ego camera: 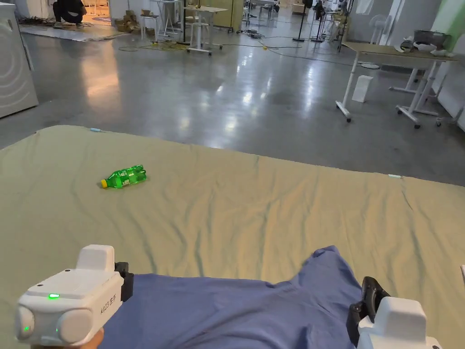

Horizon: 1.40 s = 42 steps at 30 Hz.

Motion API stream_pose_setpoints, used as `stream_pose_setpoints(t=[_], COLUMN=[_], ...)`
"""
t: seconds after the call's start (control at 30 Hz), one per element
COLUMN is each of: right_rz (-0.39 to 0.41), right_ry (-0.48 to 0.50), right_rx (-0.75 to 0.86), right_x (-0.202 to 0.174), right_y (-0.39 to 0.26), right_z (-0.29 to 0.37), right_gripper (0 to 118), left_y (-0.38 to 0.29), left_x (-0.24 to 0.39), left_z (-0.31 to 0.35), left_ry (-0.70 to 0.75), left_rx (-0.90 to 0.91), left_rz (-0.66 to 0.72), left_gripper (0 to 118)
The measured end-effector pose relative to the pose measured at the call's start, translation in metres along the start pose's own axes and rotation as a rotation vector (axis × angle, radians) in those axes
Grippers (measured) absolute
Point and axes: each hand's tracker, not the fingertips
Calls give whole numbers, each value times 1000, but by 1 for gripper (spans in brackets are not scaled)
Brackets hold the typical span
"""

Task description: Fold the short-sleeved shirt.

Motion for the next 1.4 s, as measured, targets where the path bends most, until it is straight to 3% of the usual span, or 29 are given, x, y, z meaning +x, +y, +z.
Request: stream_pose_setpoints(t=[0.17,0.23,0.27,0.3,0.33,0.37,0.6,0.7,0.8,0.87,0.93,1.0,1.03,1.07,1.1,1.13,1.17,1.27,1.4], right_rz=[-19,-23,-24,-26,-31,-35,-30,-29,-34,-49,-58,-69,-99,-104,-94,-105,-112,-66,-70], right_ry=[11,10,8,6,5,2,-18,-24,-25,-24,7,39,66,56,75,90,90,90,115], right_rx=[-77,-104,-118,-135,-148,-161,-240,-265,-297,-333,-400,-473,-542,-557,-619,-650,-672,-813,-951], right_x=[1,2,3,4,4,6,14,18,23,27,33,42,48,55,61,66,74,85,89], right_y=[-16,-23,-27,-31,-34,-38,-61,-67,-74,-76,-76,-77,-81,-83,-85,-89,-94,-109,-125], right_z=[-17,-23,-26,-29,-31,-33,-50,-59,-73,-88,-113,-149,-166,-186,-207,-224,-242,-288,-308], right_gripper=[0,0,0,0,0,0,0,0,0,0,0,1,7,21,48,63,68,68,66], left_y=[18,25,27,29,30,32,23,13,7,6,7,9,9,10,10,10,10,10,12], left_x=[-32,-40,-43,-40,-41,-42,-35,-27,-13,-7,-1,-5,-4,-3,-10,-10,-11,-14,-18], left_z=[-67,-91,-103,-111,-120,-129,-181,-190,-184,-181,-179,-180,-178,-176,-177,-175,-172,-166,-161], left_ry=[-38,-34,-33,-20,-13,-6,45,68,69,49,43,12,16,11,9,9,8,7,13], left_rx=[-190,-265,-263,-284,-303,-326,-443,-497,-439,-431,-424,-430,-428,-425,-419,-412,-402,-384,-366], left_rz=[80,69,74,71,69,64,50,-41,-85,-108,-134,-135,-140,-145,-143,-139,-130,-122,-114], left_gripper=[3,26,41,65,75,75,75,66,62,47,21,8,6,6,5,5,5,5,5])
